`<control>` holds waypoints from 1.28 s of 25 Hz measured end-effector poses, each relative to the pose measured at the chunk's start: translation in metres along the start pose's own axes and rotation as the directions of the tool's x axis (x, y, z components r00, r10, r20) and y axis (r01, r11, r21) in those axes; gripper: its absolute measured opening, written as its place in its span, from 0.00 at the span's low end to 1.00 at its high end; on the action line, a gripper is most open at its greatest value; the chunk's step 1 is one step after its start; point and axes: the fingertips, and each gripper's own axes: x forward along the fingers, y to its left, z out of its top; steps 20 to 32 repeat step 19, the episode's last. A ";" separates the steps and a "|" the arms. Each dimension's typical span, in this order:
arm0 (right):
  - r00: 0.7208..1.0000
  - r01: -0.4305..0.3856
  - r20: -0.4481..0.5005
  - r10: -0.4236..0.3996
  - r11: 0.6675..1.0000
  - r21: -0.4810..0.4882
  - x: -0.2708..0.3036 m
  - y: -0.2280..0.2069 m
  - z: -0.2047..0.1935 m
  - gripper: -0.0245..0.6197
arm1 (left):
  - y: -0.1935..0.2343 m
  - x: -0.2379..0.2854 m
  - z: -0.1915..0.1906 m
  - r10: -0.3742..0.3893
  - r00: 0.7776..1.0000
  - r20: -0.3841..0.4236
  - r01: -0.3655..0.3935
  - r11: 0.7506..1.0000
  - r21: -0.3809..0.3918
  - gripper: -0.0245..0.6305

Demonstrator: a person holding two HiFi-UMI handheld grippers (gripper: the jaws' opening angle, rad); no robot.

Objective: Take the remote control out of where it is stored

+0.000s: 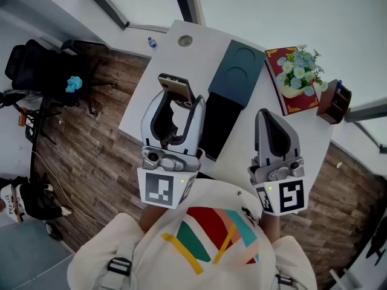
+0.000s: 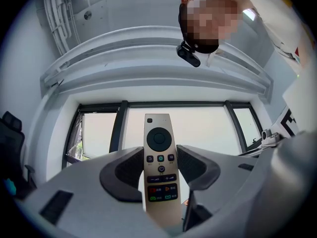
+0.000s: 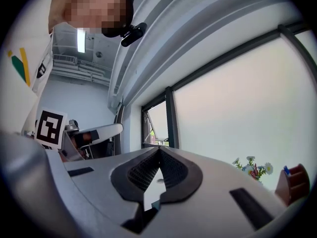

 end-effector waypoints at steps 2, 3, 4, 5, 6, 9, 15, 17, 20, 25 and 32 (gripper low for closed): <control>1.000 0.009 -0.006 -0.009 1.000 -0.006 0.000 -0.002 -0.002 0.04 | 0.002 -0.001 -0.001 0.005 1.000 0.004 -0.005 1.000 0.001 0.37; 1.000 0.011 -0.008 -0.011 1.000 -0.014 -0.001 -0.002 -0.002 0.04 | 0.003 -0.001 -0.001 0.009 1.000 0.001 -0.009 1.000 0.002 0.37; 1.000 0.012 -0.009 -0.012 1.000 -0.020 -0.001 -0.003 -0.002 0.04 | 0.004 0.000 -0.002 0.013 1.000 -0.002 -0.013 1.000 0.003 0.37; 1.000 0.012 -0.009 -0.012 1.000 -0.025 -0.001 -0.003 -0.002 0.04 | 0.004 0.000 -0.003 0.015 1.000 -0.005 -0.015 1.000 0.003 0.37; 1.000 0.011 -0.009 -0.011 1.000 -0.028 -0.001 -0.003 -0.001 0.04 | 0.004 0.000 -0.003 0.015 1.000 -0.006 -0.015 1.000 0.005 0.37; 1.000 0.011 -0.008 -0.011 0.999 -0.035 0.000 -0.005 0.000 0.04 | 0.002 0.000 -0.001 0.011 1.000 -0.001 -0.011 1.000 0.008 0.37; 1.000 0.008 -0.013 -0.009 0.999 -0.034 0.000 -0.007 -0.004 0.04 | 0.000 0.000 -0.001 0.008 1.000 0.006 -0.008 1.000 0.007 0.37; 1.000 0.008 -0.016 -0.009 0.999 -0.035 0.001 -0.007 -0.005 0.04 | 0.002 0.001 -0.001 0.009 1.000 0.008 -0.009 1.000 0.004 0.37; 1.000 0.008 -0.018 -0.009 0.999 -0.035 0.001 -0.008 -0.005 0.04 | 0.003 0.001 0.000 0.011 1.000 0.010 -0.011 1.000 0.001 0.37; 1.000 0.008 -0.018 -0.009 0.999 -0.035 0.001 -0.008 -0.005 0.04 | 0.003 0.001 0.000 0.011 1.000 0.010 -0.011 1.000 0.001 0.37; 1.000 0.008 -0.018 -0.009 0.999 -0.035 0.001 -0.008 -0.005 0.04 | 0.003 0.001 0.000 0.011 1.000 0.010 -0.011 1.000 0.001 0.37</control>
